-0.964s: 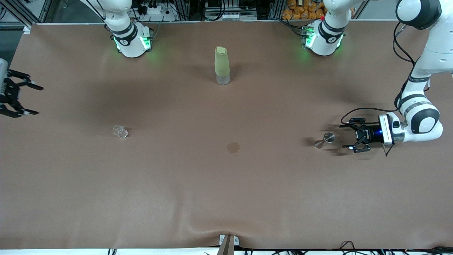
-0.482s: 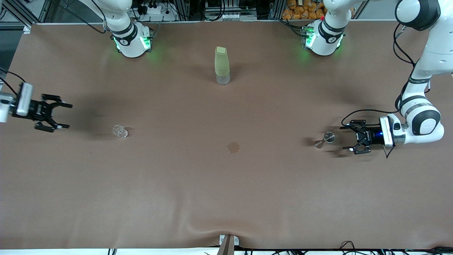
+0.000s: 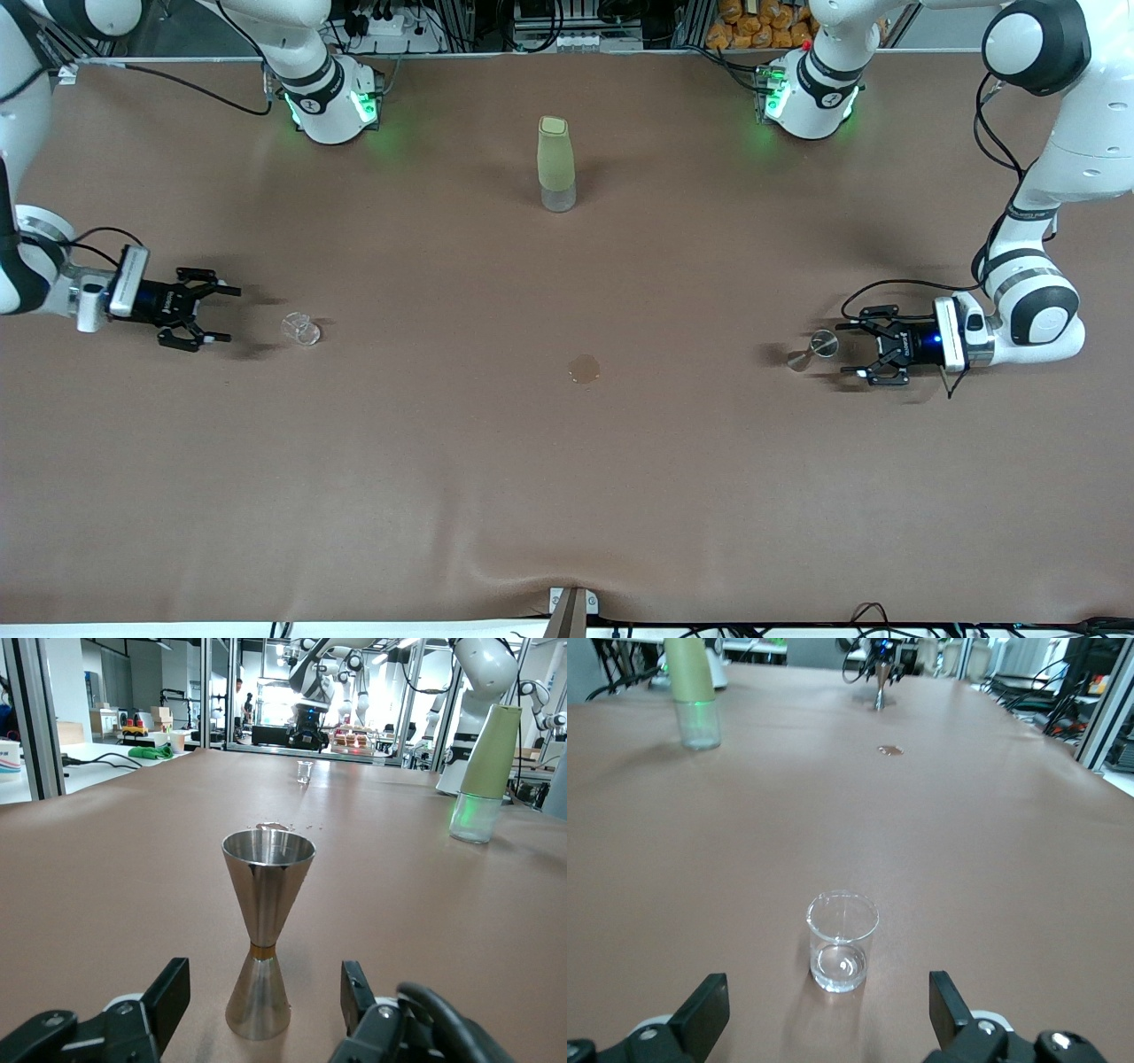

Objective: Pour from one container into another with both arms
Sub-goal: 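Grasp the jigger with the left gripper while the right gripper grasps the beaker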

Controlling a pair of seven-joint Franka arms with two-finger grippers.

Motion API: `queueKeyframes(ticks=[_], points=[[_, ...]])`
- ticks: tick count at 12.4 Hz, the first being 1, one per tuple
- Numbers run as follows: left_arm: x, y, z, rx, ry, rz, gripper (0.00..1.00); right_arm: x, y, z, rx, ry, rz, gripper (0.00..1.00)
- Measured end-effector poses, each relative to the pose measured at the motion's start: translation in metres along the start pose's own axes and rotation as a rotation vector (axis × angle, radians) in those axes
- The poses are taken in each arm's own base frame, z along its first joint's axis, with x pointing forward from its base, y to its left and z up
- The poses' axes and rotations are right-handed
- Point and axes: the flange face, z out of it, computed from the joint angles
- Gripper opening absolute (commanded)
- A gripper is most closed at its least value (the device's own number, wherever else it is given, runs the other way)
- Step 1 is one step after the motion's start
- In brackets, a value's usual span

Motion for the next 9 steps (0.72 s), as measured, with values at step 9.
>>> queueKeyframes(ticks=[9], points=[[-0.014,-0.011,0.032,-0.019,0.047,0.032,0.75,-0.051,-0.008,0.066,-0.088,0.153,0.044,1.00]])
